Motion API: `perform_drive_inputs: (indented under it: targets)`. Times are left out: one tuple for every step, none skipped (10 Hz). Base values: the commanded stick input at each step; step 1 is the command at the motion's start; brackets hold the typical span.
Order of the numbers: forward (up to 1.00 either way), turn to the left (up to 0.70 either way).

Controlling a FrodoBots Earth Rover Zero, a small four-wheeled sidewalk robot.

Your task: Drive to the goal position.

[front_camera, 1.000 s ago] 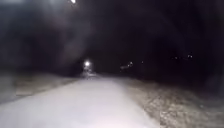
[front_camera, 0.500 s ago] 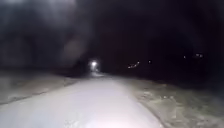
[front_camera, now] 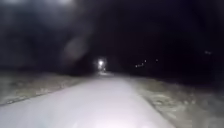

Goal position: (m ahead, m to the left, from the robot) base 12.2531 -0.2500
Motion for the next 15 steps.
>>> perform_drive_inputs:
  targets:
    - [1.00, 0.00]
    - [1.00, 0.00]
    - [1.00, 0.00]
    - [1.00, 0.00]
    - [1.00, 0.00]
    - [1.00, 0.00]
    - [1.00, 0.00]
    - [1.00, 0.00]
    - [1.00, -0.05]
    - [1.00, -0.19]
    - [1.00, -0.38]
    - [1.00, 0.00]
    - [1.00, 0.00]
    - [1.00, 0.00]
    - [1.00, 0.00]
